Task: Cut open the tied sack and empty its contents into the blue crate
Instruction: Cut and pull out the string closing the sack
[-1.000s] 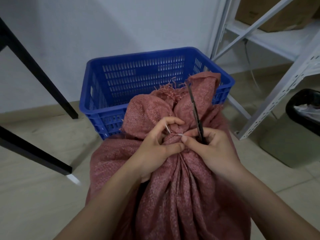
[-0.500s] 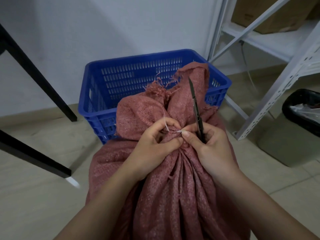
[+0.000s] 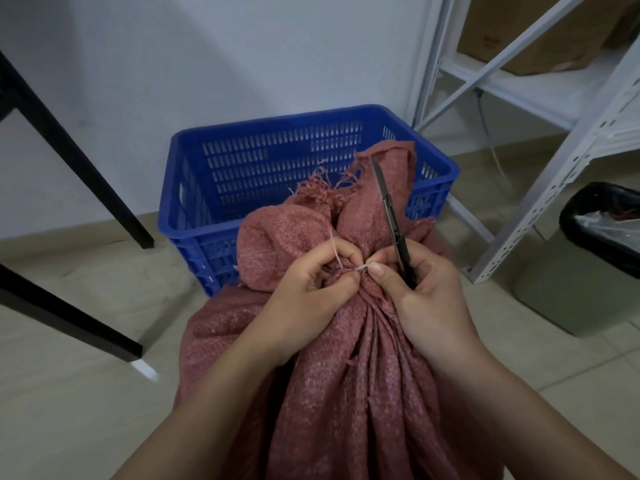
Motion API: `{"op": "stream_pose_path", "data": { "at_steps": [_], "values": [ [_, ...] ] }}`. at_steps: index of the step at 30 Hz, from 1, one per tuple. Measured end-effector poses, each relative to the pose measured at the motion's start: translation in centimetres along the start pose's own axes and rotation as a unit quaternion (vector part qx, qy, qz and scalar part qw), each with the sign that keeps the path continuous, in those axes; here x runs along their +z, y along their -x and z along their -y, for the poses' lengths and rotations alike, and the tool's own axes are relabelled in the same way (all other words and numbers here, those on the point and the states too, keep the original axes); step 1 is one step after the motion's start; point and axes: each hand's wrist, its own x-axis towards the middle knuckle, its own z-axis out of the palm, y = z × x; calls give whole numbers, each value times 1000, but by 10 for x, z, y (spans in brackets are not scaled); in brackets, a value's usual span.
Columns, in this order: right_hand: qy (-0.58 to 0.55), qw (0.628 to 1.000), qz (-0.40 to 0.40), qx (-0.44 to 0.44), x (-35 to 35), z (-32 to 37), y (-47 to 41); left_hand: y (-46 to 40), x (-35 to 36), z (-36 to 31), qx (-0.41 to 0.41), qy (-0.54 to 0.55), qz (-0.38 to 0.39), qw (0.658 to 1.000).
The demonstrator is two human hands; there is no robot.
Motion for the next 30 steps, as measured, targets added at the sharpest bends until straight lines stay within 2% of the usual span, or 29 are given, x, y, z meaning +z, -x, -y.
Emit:
{"op": "stream_pose_path", "data": {
  "at_steps": [3,8,15,18,23,30],
  "values": [
    [3,1000,0,9,3,0,1,1,-6,-1,-31,20,10,999],
    [-3,1000,-3,21,8,-1,-2,3,-3,0,-82,141,-15,986],
    [-33,998,5,50,8,-4,-8,4,-4,6,-109,200,-37,973],
    [-37,996,29,78,9,-3,-7,3,-4,8,-116,186,-63,974],
    [14,999,5,41,-4,10,-10,-2,-8,7,-82,95,-127,984],
    [98,993,57,25,-14,22,-6,-7,-10,8,-40,48,-200,978]
  ]
}}
